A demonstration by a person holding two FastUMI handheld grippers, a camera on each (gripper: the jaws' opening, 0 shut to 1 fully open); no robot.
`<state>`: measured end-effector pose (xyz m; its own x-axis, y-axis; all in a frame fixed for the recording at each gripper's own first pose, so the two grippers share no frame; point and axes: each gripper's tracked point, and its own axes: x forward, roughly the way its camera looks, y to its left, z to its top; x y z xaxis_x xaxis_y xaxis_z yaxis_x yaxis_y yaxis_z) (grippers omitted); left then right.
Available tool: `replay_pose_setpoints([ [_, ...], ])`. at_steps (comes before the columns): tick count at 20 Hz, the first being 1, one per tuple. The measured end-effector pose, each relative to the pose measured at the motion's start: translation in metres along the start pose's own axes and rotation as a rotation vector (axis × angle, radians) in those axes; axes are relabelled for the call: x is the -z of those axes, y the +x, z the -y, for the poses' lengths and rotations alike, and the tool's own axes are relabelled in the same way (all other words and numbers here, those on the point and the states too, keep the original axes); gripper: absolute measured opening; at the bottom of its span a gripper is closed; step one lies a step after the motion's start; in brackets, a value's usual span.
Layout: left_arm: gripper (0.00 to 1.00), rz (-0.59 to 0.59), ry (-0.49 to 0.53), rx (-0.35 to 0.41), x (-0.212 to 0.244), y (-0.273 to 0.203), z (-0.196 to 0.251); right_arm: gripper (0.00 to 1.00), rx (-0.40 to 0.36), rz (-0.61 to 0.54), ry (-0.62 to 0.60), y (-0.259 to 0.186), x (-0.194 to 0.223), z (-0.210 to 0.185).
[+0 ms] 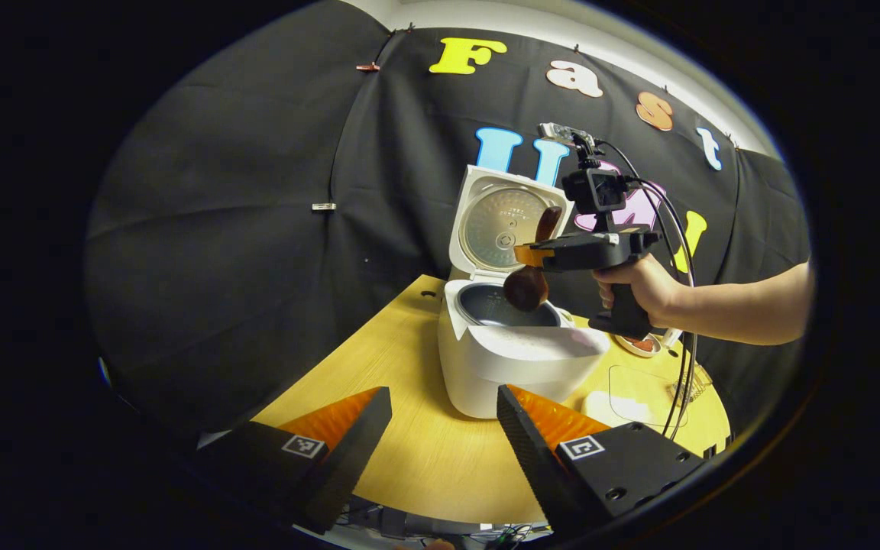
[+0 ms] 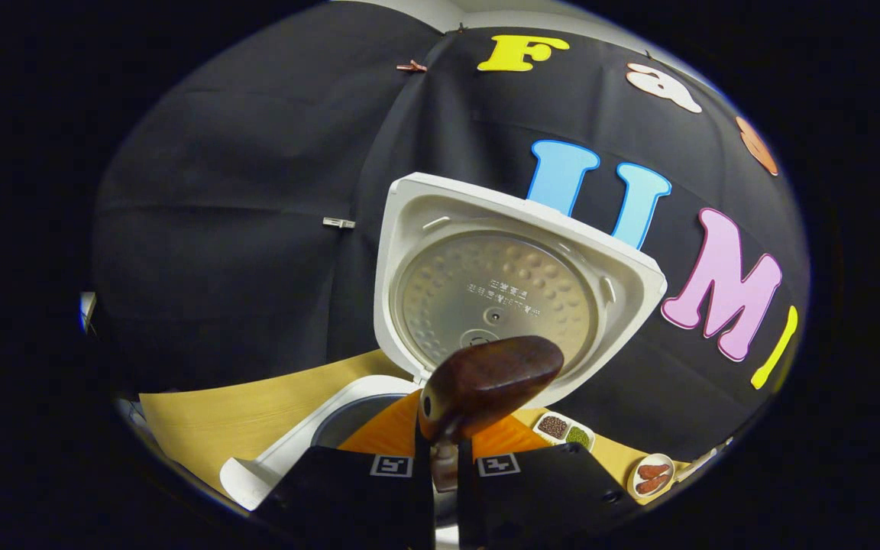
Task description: Close the left gripper, press the button to open the rice cooker; take a wooden spoon from the chopstick holder with the right hand, scoop a spoonful of rice and pour it into the rice cooker, then put the wooden spoon back into the chopstick holder.
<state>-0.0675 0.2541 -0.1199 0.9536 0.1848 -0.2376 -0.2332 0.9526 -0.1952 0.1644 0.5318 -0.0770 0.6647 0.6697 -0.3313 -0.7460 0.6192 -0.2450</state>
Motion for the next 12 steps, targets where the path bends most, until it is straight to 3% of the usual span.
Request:
replay_pose_setpoints([
  [4, 0.96, -0.005, 0.008, -0.002, 0.004, -0.002, 0.001, 0.16, 0.016, -0.008, 0.098, -0.003, -0.002, 0.012],
  [12, 0.96, -0.006, -0.004, 0.049, 0.005, 0.001, 0.017, 0.16, 0.062, 0.007, 0.559, -0.043, -0.022, 0.078],
])
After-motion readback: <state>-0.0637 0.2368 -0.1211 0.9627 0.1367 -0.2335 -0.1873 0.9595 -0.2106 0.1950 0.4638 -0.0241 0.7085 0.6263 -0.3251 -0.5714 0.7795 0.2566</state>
